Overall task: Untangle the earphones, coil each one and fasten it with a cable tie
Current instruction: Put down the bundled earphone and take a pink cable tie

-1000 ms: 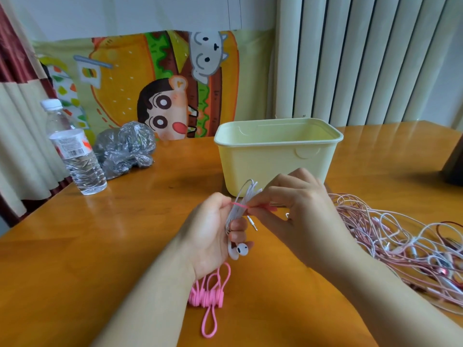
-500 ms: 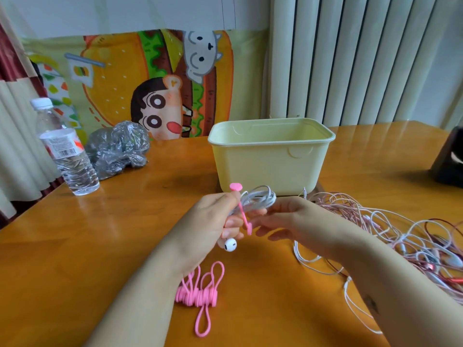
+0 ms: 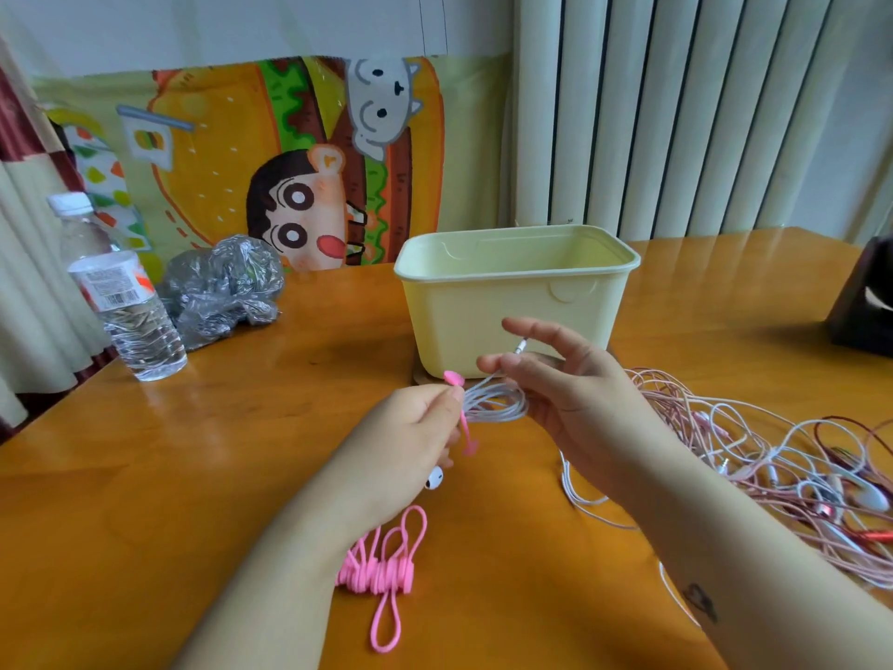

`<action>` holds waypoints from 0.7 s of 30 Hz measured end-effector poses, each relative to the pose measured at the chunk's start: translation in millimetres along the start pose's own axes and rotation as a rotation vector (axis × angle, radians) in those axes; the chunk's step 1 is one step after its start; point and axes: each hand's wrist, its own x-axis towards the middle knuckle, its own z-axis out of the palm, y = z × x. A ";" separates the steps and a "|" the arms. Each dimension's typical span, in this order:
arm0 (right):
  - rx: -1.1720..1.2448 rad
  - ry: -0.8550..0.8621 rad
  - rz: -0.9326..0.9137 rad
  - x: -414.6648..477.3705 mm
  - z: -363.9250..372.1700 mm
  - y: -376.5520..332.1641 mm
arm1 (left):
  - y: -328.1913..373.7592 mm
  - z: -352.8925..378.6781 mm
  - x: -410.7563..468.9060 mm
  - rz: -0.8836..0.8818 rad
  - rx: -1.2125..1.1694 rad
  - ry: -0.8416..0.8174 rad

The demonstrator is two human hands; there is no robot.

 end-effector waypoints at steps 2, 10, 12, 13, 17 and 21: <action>-0.124 0.025 -0.080 -1.8 0.5 -0.3 | -1.6 -0.4 0.7 0.032 0.046 0.043; -0.417 0.106 -0.203 -5.0 4.1 -3.5 | 5.5 -1.2 -0.2 0.060 0.008 0.195; -0.447 0.136 -0.184 -3.4 2.1 -1.9 | 6.4 -2.6 -0.5 0.063 0.024 0.219; -0.462 0.153 -0.170 -2.7 1.0 -1.2 | 6.3 -3.2 -0.5 0.068 0.034 0.231; -0.499 0.170 -0.120 -0.8 -2.3 0.4 | 5.0 -4.3 -0.2 0.093 0.099 0.263; -0.430 0.231 -0.087 -0.7 -0.9 -0.1 | 3.2 -4.1 0.0 0.128 0.106 0.290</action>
